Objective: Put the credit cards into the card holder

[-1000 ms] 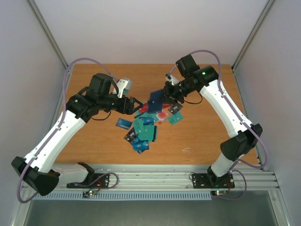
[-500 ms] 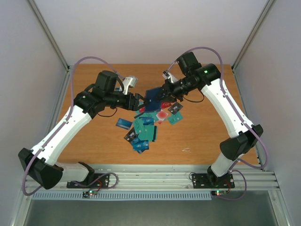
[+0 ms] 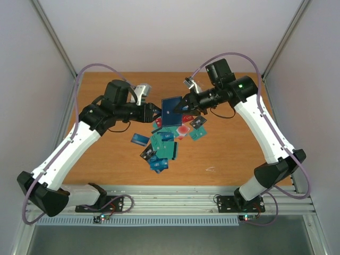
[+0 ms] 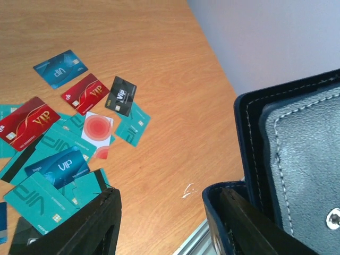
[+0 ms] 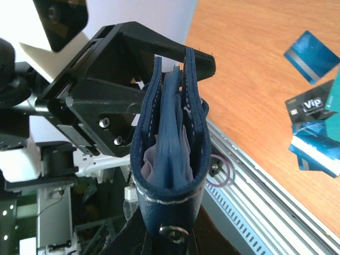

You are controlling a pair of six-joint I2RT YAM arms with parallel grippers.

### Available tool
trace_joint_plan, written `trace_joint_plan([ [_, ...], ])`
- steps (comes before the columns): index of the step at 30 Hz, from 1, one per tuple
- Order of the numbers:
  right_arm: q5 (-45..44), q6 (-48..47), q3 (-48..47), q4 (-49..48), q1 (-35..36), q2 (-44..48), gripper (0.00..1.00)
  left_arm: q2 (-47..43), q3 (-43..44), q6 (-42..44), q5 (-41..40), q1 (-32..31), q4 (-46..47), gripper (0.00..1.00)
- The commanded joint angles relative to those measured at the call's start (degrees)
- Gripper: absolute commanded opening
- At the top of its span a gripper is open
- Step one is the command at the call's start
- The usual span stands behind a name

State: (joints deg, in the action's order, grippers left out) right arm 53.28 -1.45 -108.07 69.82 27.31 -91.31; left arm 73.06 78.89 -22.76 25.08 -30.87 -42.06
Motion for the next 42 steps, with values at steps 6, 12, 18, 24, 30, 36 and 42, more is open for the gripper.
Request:
trace_joint_plan([
  [6,10.0,-0.1,4.0,-9.6,0.0,4.4,0.01,-5.6,-2.4,-6.9,8.9,0.3,9.7,0.52],
  [12,12.9,1.0,5.4,-14.5,-0.5,5.7,0.01,-6.9,-2.7,-8.4,17.0,0.9,12.5,0.52],
  [18,16.9,4.4,6.2,-20.3,-1.2,6.4,0.01,-6.8,-4.4,-14.3,28.9,1.0,23.4,0.52],
  [24,19.1,5.8,5.7,-23.5,-2.6,6.4,0.02,-6.2,-6.6,-23.5,36.1,1.1,36.2,0.52],
  [30,20.7,5.5,5.5,-23.1,-4.5,6.9,0.02,-6.2,-6.8,-30.0,35.8,3.4,40.6,0.53],
  [36,22.1,3.4,5.1,-19.4,-8.1,8.0,0.02,-7.6,-8.5,-34.6,34.8,8.0,44.0,0.55],
  [42,22.8,2.4,4.2,-16.6,-8.9,7.3,0.02,-7.5,-8.2,-34.5,35.8,8.1,44.7,0.6],
])
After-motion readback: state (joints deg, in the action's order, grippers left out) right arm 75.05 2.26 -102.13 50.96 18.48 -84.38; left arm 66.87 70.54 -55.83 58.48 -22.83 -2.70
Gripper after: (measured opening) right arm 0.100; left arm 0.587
